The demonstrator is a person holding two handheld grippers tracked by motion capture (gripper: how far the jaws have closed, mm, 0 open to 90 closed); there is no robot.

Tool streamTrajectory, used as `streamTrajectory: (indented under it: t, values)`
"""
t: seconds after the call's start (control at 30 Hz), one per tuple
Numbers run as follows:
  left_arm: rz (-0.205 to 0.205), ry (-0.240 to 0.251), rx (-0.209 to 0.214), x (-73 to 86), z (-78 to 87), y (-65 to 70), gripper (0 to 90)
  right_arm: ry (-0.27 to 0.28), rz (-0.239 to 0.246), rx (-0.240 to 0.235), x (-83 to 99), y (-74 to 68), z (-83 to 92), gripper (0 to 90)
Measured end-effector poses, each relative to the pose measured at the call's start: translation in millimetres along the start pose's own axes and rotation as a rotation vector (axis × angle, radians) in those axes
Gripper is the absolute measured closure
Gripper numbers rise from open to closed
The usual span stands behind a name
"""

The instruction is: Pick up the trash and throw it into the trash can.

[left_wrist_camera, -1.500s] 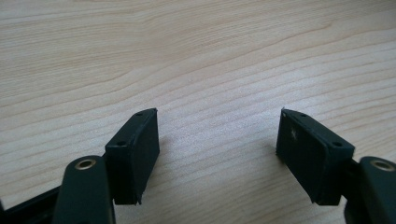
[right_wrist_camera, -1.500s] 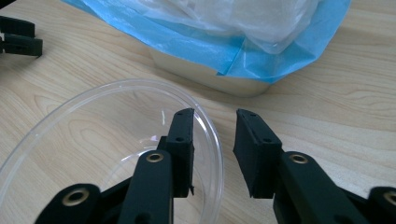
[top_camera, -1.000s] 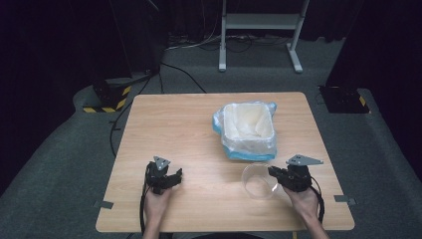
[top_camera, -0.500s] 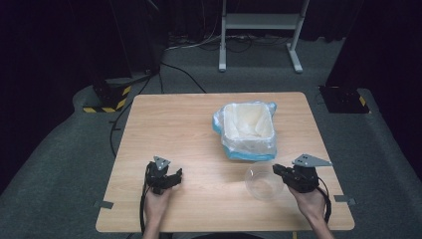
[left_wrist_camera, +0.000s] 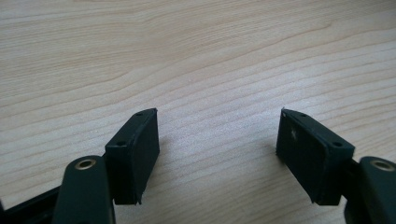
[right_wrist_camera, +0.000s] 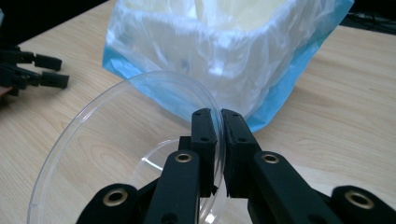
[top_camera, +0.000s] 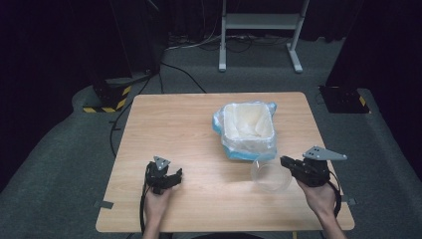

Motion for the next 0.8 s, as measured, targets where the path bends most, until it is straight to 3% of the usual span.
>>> streamTrajectory:
  t: [0.5,0.8]
  values:
    - [0.0,-0.001,0.001,0.0,0.1,0.0,29.6,0.066,-0.004,0.023,-45.2,14.6,19.4,84.4]
    - [0.0,0.0,0.0,0.0,0.0,0.0,29.6,0.093,-0.024,0.032,-66.4,25.9,22.1,84.5]
Point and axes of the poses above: each handheld gripper's, and its own axes: z roughly backward along the jaws, x roughly out of its underside, y roughly to its right, the point moved 2 cm from there along -z, roughly forward along the jaws, and after that the axes turned 9 degrees about z, right-handed, at the moved point
